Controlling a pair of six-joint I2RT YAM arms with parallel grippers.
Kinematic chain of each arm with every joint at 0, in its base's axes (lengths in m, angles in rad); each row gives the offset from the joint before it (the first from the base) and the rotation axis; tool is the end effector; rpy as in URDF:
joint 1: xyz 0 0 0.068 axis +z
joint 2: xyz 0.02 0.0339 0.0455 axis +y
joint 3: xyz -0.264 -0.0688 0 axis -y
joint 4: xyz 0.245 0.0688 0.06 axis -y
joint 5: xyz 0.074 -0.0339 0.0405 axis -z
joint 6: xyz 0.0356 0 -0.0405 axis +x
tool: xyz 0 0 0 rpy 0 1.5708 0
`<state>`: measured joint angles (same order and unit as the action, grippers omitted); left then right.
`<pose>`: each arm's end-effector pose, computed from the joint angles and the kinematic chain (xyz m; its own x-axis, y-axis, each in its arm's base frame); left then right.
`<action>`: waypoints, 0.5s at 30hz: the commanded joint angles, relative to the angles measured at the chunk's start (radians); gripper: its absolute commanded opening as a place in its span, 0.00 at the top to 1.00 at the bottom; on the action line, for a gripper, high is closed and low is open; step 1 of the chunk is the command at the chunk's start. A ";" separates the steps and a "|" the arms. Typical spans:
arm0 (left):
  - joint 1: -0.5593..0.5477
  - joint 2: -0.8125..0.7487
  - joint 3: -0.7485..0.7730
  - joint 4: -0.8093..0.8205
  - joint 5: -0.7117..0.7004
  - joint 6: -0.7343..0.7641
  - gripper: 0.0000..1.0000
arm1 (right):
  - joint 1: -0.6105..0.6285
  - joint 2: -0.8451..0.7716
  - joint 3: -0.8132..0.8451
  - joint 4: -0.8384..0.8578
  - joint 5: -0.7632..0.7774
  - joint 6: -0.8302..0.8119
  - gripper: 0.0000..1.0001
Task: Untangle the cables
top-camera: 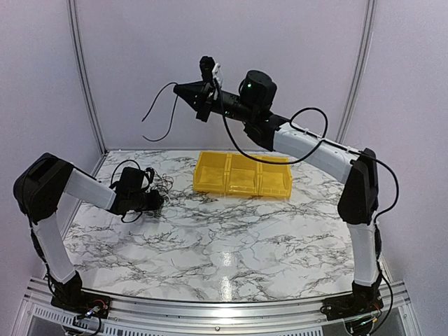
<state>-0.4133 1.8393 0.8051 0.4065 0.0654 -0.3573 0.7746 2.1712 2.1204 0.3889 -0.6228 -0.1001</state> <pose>0.3246 -0.1449 0.1238 -0.6610 -0.0912 -0.7448 0.2327 0.9187 -0.3190 0.3528 0.3743 0.4129 0.3320 0.2113 -0.9193 -0.9329 0.2178 -0.2868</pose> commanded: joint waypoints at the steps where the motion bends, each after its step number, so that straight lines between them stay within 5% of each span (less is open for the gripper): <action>1: 0.001 -0.110 0.012 0.026 -0.014 -0.011 0.73 | -0.080 -0.074 -0.099 -0.024 -0.026 -0.022 1.00; 6: -0.006 -0.255 0.007 0.012 -0.050 -0.045 0.57 | -0.170 -0.144 -0.240 -0.072 -0.032 -0.083 1.00; 15: -0.015 -0.423 0.114 -0.219 -0.139 -0.018 0.52 | -0.230 -0.166 -0.419 -0.115 0.164 -0.193 1.00</action>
<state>-0.4229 1.4635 0.8528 0.3355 -0.0193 -0.4019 0.5392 2.0270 1.7134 0.2852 -0.5652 -0.2428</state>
